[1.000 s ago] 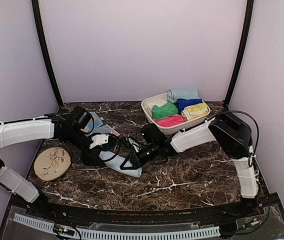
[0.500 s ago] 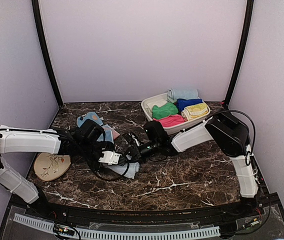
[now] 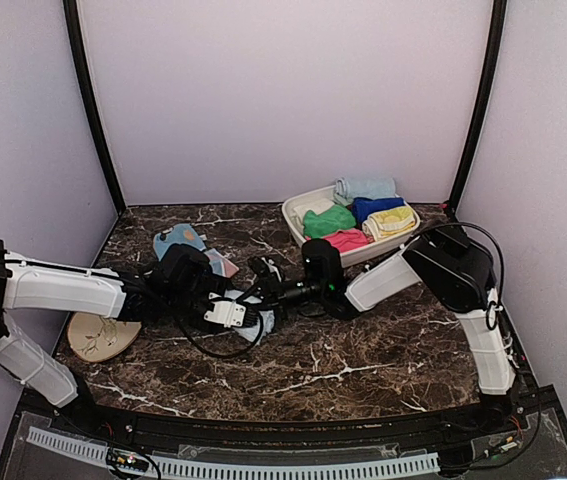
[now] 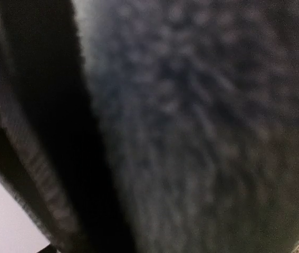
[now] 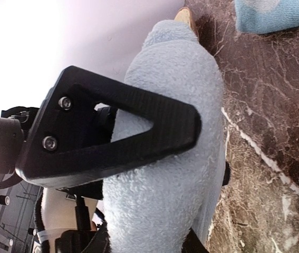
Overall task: Roll the towels
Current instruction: Pass from the right arm to the left, then move the storage box to the center of the board, then place the towel in the storage box, then pick up the towel from the center of the board.
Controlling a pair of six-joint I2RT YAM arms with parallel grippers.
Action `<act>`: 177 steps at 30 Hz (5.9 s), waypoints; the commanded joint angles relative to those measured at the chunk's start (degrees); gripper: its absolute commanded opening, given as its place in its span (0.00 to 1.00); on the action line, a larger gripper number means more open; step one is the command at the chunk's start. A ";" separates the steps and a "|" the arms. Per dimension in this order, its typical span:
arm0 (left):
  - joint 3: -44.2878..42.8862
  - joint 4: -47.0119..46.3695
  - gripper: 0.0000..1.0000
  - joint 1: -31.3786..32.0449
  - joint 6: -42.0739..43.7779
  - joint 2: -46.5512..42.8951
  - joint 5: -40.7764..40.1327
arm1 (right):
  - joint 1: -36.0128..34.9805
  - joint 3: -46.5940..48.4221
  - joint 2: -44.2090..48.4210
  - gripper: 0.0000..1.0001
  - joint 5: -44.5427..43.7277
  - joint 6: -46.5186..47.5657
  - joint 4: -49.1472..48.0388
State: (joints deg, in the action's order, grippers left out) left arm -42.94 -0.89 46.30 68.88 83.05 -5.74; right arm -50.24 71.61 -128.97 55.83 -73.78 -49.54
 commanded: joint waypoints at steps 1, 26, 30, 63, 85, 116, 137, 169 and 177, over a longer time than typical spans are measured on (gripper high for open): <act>1.35 -4.94 0.69 0.01 0.99 0.83 -4.62 | -1.82 -0.20 0.08 0.00 4.90 -6.87 -14.36; -38.65 17.92 0.00 -6.87 -28.95 16.12 -6.46 | 22.34 -2.16 42.44 1.00 -53.58 52.34 62.61; -50.32 21.41 0.00 -7.01 -30.55 25.81 -6.76 | 26.66 -4.16 44.50 1.00 -63.45 52.64 63.11; -63.79 29.34 0.00 -10.68 -33.02 38.39 -7.20 | 48.40 26.70 1.59 0.85 -32.67 51.21 57.48; -69.48 19.14 0.00 -14.73 -21.24 40.40 -11.46 | 29.33 -3.33 17.27 0.83 -29.52 50.51 46.15; -87.67 2.92 0.54 -13.45 0.24 63.01 -8.51 | 27.90 -16.48 41.36 1.00 -33.83 50.53 49.79; -72.71 25.93 0.99 -15.13 -1.94 40.49 -4.16 | 29.82 -13.24 49.20 1.00 -36.09 51.72 57.12; -40.25 33.62 0.28 -30.14 -46.79 32.13 15.56 | -2.98 4.69 14.21 0.85 -49.66 53.32 52.67; -39.21 39.20 0.00 -31.05 -43.83 27.16 22.92 | 1.44 11.95 7.84 0.79 -58.45 56.26 52.65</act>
State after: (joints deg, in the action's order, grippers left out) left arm -82.46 33.65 15.86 23.57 115.81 11.97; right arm -50.92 80.12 -119.55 3.92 -19.97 4.32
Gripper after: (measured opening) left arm 0.028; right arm 0.801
